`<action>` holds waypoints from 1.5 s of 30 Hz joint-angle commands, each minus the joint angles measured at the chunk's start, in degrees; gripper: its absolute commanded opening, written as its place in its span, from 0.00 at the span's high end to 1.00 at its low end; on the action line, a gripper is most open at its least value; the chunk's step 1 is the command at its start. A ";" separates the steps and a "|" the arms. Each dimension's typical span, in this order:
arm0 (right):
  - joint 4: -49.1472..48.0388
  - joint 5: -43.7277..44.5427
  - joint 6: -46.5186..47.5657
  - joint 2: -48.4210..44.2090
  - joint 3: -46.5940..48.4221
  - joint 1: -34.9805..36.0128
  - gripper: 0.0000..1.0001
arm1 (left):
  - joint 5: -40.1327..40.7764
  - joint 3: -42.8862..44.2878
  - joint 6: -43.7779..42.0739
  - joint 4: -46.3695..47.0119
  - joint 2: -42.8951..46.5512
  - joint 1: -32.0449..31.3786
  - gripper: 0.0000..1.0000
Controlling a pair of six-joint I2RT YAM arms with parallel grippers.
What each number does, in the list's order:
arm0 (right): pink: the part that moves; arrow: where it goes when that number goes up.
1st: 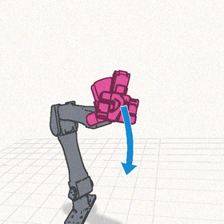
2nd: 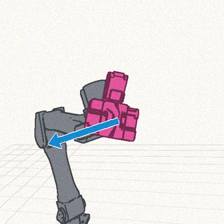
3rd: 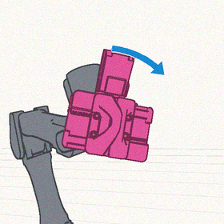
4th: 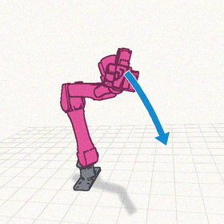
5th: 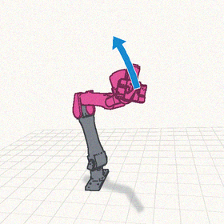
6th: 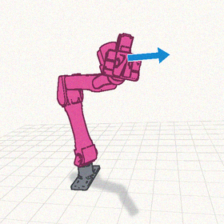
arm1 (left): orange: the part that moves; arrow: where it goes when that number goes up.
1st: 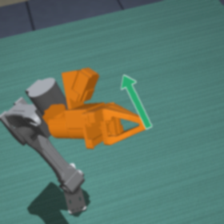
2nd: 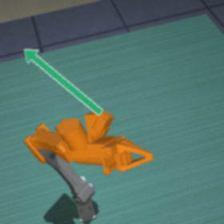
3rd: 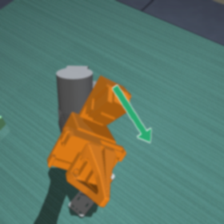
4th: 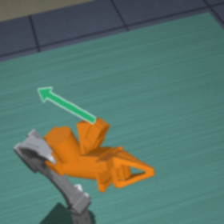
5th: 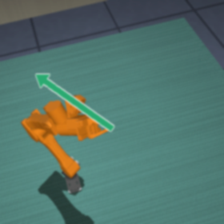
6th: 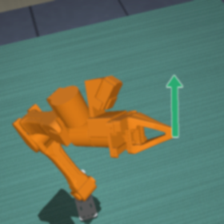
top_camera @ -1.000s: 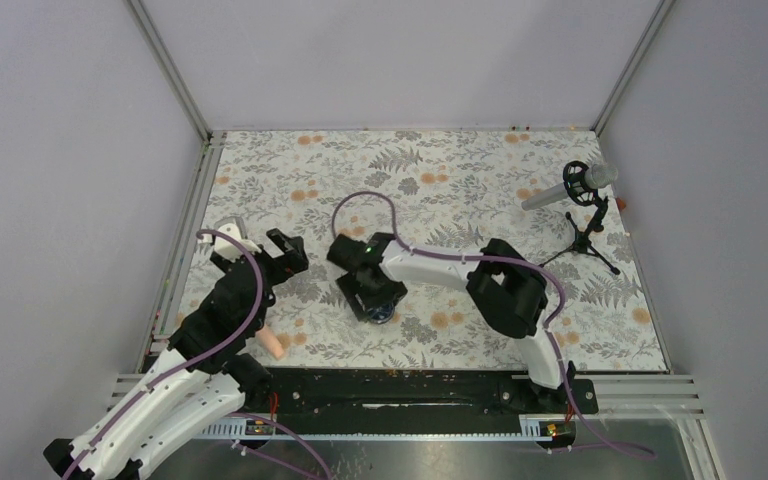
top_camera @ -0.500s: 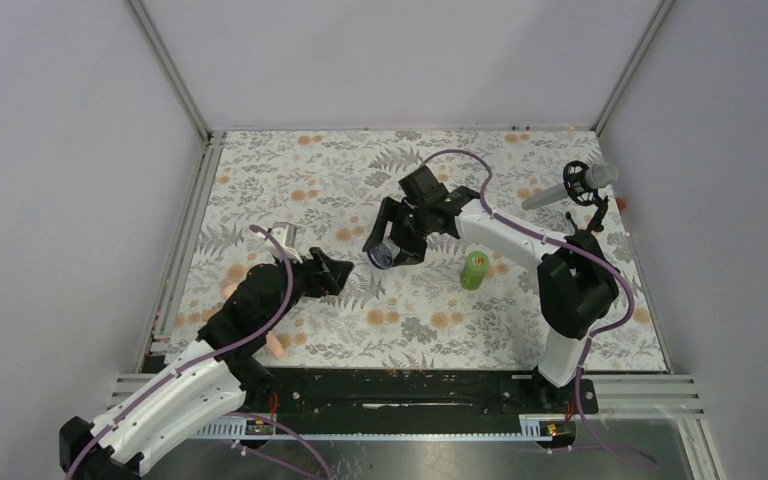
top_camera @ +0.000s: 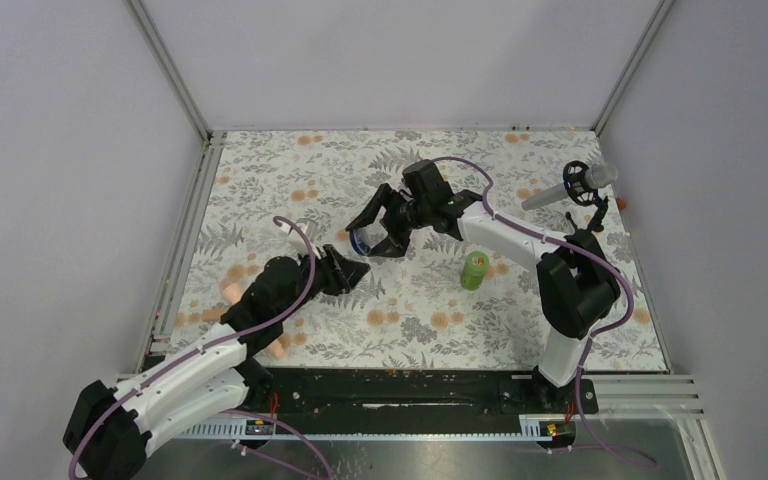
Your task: Sort the pills into containers
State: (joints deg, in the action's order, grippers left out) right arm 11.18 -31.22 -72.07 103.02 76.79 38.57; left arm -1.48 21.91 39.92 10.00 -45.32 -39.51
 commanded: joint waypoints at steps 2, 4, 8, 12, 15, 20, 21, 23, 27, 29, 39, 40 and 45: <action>-3.57 -2.99 -1.91 -2.29 -0.68 -0.68 0.47 | 4.78 0.95 1.24 2.74 3.58 0.22 0.60; -3.66 -3.21 -1.76 -2.30 -0.75 -0.65 0.47 | 6.58 0.31 1.65 2.38 4.93 0.26 0.60; -4.30 -3.51 -1.95 -2.30 -0.81 -0.77 0.48 | 10.92 0.01 2.93 0.39 6.38 0.36 0.61; -3.83 -3.75 -1.37 -2.46 -0.66 -0.75 0.49 | 13.18 1.13 3.56 -1.46 5.17 0.39 0.68; -3.56 -3.63 -0.99 -2.82 -0.68 -0.77 0.49 | 13.83 3.14 3.15 -3.49 3.41 0.48 0.74; -3.69 -3.79 -1.03 -2.92 -0.68 -0.73 0.49 | 13.14 3.93 2.79 -2.17 2.56 0.46 0.74; -3.73 -3.86 -1.05 -2.95 -0.68 -0.74 0.49 | 13.10 3.86 2.79 -1.85 2.64 0.48 0.73; -3.76 -3.81 -1.05 -3.00 -0.69 -0.74 0.49 | 12.92 3.64 2.79 -1.44 3.06 0.51 0.73; -3.78 -3.80 -1.05 -2.84 -0.59 -0.71 0.50 | 12.40 3.11 2.68 -0.27 3.89 0.49 0.72; -3.91 -3.92 -1.05 -2.70 -0.56 -0.75 0.50 | 11.67 2.85 2.56 0.62 4.21 0.50 0.72; -4.32 -3.81 -0.83 -2.79 -0.33 -0.73 0.50 | 11.55 3.01 2.51 1.97 3.08 0.60 0.71; -3.96 -3.68 -0.42 -2.79 -0.22 -0.70 0.50 | 11.58 3.23 2.45 2.00 2.74 0.63 0.71; -2.86 -3.42 0.78 -3.00 0.07 -0.75 0.50 | 11.58 3.66 2.27 2.84 1.53 0.57 0.70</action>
State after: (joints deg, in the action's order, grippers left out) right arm 8.62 -32.71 -72.73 103.00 75.99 38.24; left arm 10.11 22.92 42.52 8.75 -43.22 -39.24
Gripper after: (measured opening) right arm 0.801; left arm 0.295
